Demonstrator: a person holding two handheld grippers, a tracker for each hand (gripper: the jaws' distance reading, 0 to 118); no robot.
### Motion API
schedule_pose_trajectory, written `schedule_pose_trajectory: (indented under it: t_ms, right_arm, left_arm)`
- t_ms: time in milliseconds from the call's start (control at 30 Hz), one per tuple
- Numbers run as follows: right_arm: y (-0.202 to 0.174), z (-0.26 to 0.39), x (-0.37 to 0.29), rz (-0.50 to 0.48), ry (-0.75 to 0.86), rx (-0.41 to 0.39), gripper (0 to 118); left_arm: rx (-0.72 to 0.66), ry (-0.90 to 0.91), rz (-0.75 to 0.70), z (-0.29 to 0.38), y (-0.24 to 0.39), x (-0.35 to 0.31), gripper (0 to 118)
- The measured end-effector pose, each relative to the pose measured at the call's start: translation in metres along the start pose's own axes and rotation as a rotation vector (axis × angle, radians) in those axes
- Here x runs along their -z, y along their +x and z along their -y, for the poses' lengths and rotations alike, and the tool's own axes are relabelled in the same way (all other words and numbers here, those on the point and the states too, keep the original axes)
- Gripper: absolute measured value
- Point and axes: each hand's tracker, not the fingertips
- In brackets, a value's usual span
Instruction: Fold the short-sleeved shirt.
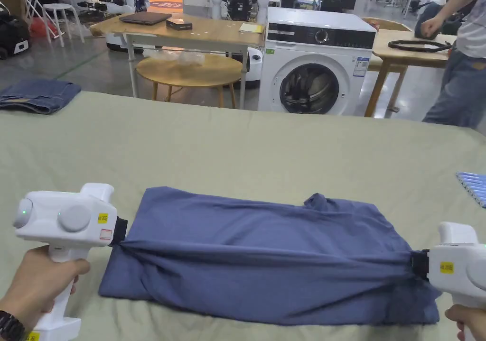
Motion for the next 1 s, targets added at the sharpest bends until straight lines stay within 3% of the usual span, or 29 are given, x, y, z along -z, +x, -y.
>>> schedule_pose_trajectory:
  t_ms: [333,367,467,500,767,833,867,900,933,1000]
  right_arm:
    - [0.001,-0.005,0.07,0.016,-0.082,-0.025,7]
    - [0.001,-0.004,0.069,0.014,-0.081,-0.027,10]
    - [-0.005,-0.001,0.057,0.033,-0.02,-0.025,51]
    - [-0.009,-0.001,0.048,0.03,0.018,-0.027,64]
    - [-0.051,0.028,-0.019,-0.008,0.389,-0.055,64]
    - [-0.066,0.039,-0.038,0.005,0.468,-0.073,59]
    - [-0.078,0.043,-0.053,0.009,0.5,-0.08,48]
    - [-0.089,0.046,-0.07,0.004,0.527,-0.072,19]
    - [-0.095,0.05,-0.076,-0.01,0.546,-0.059,4]
    - [-0.103,0.057,-0.089,-0.032,0.567,-0.046,0]
  left_arm:
    - [-0.005,-0.114,-0.02,-0.006,-0.001,0.064,2]
    - [-0.005,-0.113,-0.022,-0.005,-0.001,0.064,4]
    - [-0.012,-0.07,-0.042,-0.002,0.001,0.05,26]
    - [-0.013,-0.052,-0.042,-0.001,0.001,0.044,39]
    - [-0.013,0.248,0.037,0.032,0.017,-0.02,42]
    - [-0.011,0.335,0.04,0.046,0.035,-0.048,42]
    - [-0.003,0.375,0.031,0.053,0.04,-0.058,42]
    - [0.0,0.419,0.024,0.061,0.045,-0.067,41]
    - [0.003,0.451,0.012,0.065,0.045,-0.066,34]
    - [0.019,0.502,-0.004,0.077,0.052,-0.081,9]
